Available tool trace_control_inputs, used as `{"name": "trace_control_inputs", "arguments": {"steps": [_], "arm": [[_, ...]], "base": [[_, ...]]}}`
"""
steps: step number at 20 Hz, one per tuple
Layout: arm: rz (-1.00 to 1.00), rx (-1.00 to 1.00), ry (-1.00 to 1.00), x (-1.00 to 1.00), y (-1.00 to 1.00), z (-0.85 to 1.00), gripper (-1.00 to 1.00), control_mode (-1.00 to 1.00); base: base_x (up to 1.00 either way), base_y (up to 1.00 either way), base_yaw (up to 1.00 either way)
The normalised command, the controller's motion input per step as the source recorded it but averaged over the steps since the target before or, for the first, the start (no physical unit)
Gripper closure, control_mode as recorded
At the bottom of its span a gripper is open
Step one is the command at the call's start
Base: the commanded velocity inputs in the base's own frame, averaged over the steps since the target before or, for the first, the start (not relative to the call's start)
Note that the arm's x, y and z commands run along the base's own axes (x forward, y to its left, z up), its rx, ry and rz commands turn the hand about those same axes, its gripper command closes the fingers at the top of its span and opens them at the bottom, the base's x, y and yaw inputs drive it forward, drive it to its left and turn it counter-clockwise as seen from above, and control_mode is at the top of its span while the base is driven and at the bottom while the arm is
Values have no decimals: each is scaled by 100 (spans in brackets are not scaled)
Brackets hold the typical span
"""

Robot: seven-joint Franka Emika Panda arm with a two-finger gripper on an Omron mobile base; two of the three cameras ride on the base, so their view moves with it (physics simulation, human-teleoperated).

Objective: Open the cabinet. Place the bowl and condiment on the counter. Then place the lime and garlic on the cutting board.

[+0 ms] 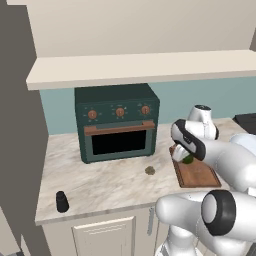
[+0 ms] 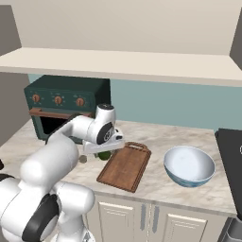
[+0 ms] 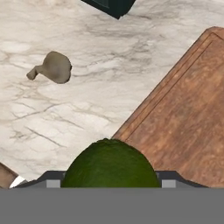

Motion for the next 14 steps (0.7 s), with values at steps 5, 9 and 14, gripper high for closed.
{"name": "trace_control_inputs", "arguments": {"steps": [5, 9, 14], "arm": [[0, 0, -9, 5, -23, 0, 100, -100], [0, 0, -10, 9, -26, 0, 100, -100], [0, 0, -5, 12, -25, 0, 100, -100]], "base": [[0, 0, 0], [0, 0, 0], [0, 0, 0]]}}
